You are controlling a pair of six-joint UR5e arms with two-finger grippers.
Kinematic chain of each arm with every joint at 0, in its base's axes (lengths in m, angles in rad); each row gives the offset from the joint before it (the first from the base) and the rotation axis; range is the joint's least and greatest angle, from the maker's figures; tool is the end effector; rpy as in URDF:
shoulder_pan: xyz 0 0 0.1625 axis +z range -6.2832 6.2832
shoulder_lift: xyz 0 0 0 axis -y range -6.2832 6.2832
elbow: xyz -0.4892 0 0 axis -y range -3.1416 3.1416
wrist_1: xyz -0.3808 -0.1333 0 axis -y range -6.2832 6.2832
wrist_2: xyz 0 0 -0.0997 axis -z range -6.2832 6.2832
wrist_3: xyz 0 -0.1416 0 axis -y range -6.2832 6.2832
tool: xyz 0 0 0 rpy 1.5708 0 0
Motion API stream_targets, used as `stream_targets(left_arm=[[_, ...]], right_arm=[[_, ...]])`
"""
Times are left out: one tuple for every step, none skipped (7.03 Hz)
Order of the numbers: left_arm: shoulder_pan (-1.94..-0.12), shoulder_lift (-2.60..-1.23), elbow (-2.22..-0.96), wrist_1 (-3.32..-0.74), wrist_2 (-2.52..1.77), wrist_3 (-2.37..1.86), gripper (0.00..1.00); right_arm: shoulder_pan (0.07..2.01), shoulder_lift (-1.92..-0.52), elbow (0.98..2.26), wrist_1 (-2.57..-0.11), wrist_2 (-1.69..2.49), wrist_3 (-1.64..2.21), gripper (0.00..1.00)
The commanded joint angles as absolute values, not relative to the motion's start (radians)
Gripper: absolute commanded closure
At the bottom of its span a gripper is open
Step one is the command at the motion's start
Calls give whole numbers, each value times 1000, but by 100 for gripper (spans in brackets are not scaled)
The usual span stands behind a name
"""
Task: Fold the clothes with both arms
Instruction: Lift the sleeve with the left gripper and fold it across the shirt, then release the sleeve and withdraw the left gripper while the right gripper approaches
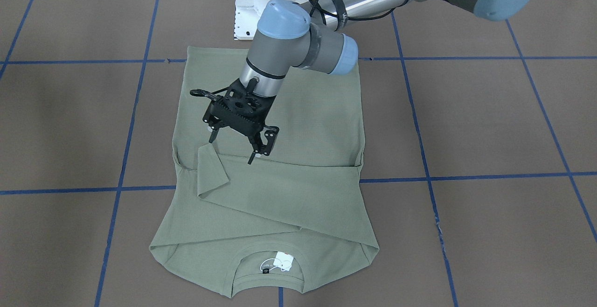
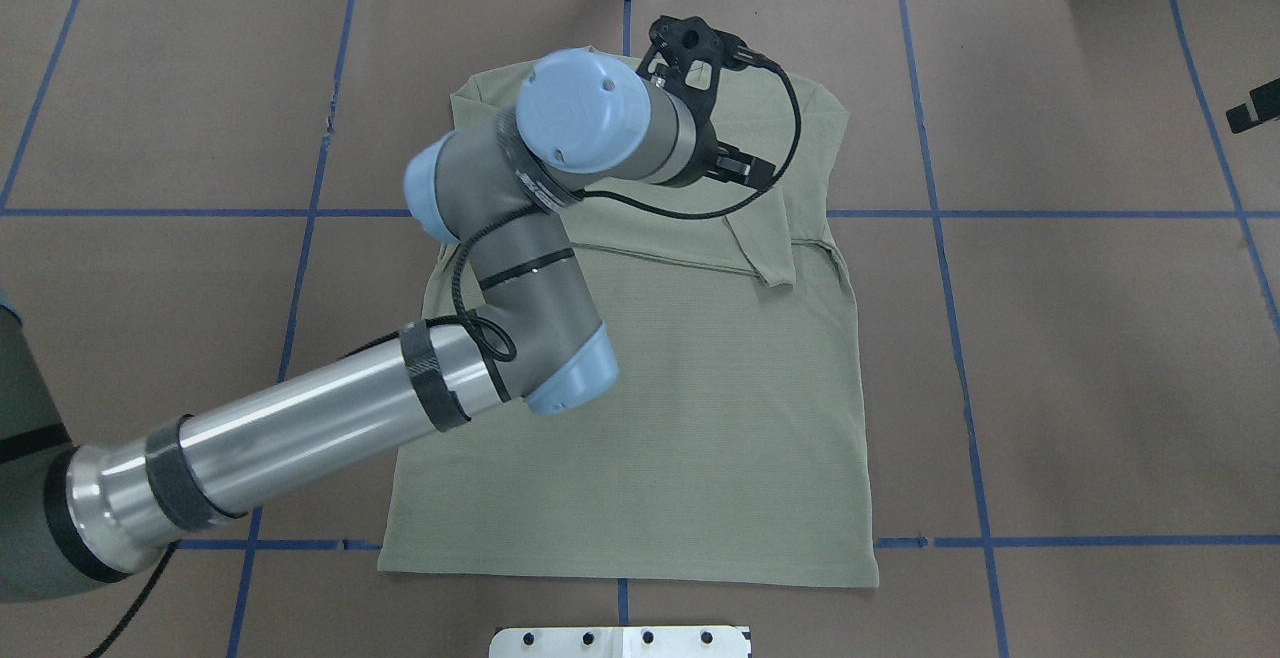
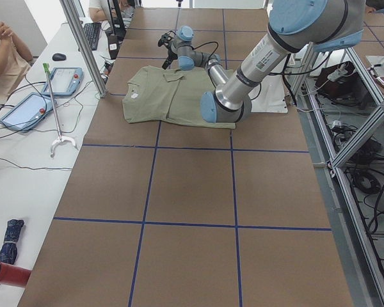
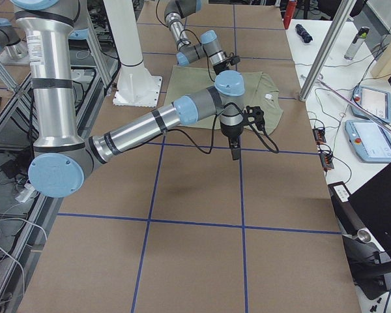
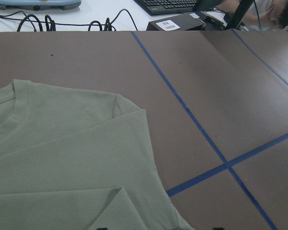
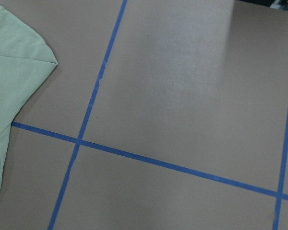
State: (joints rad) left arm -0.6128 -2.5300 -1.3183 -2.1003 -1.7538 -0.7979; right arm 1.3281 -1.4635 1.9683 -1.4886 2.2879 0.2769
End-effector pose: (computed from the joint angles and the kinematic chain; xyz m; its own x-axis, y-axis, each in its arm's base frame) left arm 0.6371 -0.5794 0.1477 0.4890 0.4954 -0.7179 0.1167 0.7785 0.6167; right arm -0.0878 -0.5220 0.4984 0.6743 -0.2932 0.6778 0.0164 0.9235 0.3832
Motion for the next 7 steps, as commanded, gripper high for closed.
stream_targets(left_arm=[[-745,-2331,-1519,-2019,-1893,-624,0],[-783,-2253,-1608,-1935,-1893,-551,0],[-835,-2214,-1671,-1886,-1897,-458,0],[-900,-2162,-1690,-1884,-1983,-396,0],[-966,-2113,-1700,-1888,-2079,-341,0],[-988,-2058,-1739,-1891,-2101,-342,0],[-992,-2039,-1746,-1893,-2102,-345,0]], right_arm=[[1190,-1334,1902,-1394,2270,387,0],[1081,-1259,1898,-1397,2164,532,0],[958,-1179,1878,-1425,2035,654,0],[884,-1064,1805,-1492,1957,708,0],[823,-964,1719,-1527,1859,748,0],[780,-890,1622,-1528,1806,768,3],[740,-827,1542,-1528,1749,779,7]])
